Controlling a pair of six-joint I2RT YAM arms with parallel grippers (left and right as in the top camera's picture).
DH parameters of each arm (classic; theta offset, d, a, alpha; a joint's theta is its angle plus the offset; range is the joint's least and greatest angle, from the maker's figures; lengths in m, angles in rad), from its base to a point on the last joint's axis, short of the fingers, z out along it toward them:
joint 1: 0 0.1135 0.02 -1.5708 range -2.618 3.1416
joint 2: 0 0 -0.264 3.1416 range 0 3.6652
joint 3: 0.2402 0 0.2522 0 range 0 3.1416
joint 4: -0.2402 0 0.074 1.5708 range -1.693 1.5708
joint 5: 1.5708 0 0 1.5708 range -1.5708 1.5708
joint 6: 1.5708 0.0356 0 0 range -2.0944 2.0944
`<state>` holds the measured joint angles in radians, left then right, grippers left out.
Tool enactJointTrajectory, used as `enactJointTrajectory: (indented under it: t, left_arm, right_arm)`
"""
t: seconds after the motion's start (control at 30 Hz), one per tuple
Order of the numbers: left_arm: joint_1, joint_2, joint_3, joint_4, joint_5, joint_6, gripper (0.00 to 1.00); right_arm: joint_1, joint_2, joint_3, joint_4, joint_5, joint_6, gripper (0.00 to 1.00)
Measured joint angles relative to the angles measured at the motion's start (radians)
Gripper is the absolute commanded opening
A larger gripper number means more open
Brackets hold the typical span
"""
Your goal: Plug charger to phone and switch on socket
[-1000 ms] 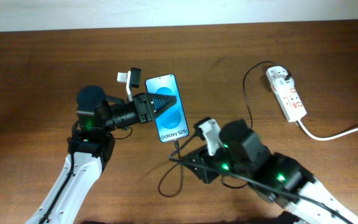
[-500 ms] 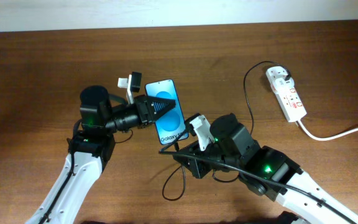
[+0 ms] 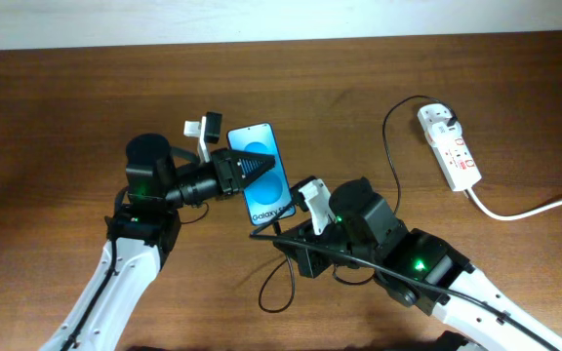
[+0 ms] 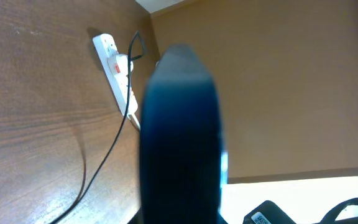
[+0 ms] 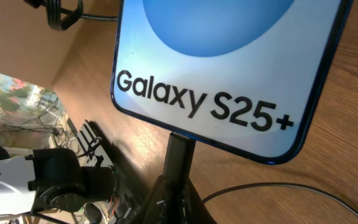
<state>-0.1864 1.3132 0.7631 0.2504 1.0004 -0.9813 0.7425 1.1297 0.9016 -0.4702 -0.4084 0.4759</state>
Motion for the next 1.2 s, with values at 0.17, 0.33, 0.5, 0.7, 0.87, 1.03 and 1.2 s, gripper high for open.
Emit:
enactJointTrajectory:
  t: [0.17,0.33,0.5,0.7,0.87,1.03,1.2]
  left_arm:
    - [-0.023,0.000,0.002,0.004,-0.023,0.037,0.00]
    - [-0.031,0.000,0.011,-0.040,-0.040,0.058,0.00]
    - [-0.032,0.000,0.016,-0.080,-0.051,0.070,0.00]
    - [-0.032,0.000,0.018,-0.080,-0.037,0.081,0.00]
    - [-0.038,0.000,0.019,-0.081,-0.032,0.089,0.00]
    - [-0.043,0.000,0.018,-0.037,-0.016,0.092,0.00]
    - [-0.040,0.000,0.015,-0.027,0.016,0.088,0.00]
  right_arm:
    - [0.000,0.000,-0.009,0.008,0.011,0.010,0.04]
    - [0.000,0.000,-0.016,0.012,0.014,0.018,0.04]
    - [0.003,0.003,-0.018,0.012,0.014,0.019,0.04]
    - [0.004,0.003,-0.018,0.012,0.012,0.021,0.05]
    - [0.004,0.003,-0.014,-0.013,0.010,0.021,0.07]
    - [0.004,0.003,0.006,-0.041,0.016,0.020,0.12]
    - [0.003,0.003,0.021,-0.029,0.023,0.018,0.20]
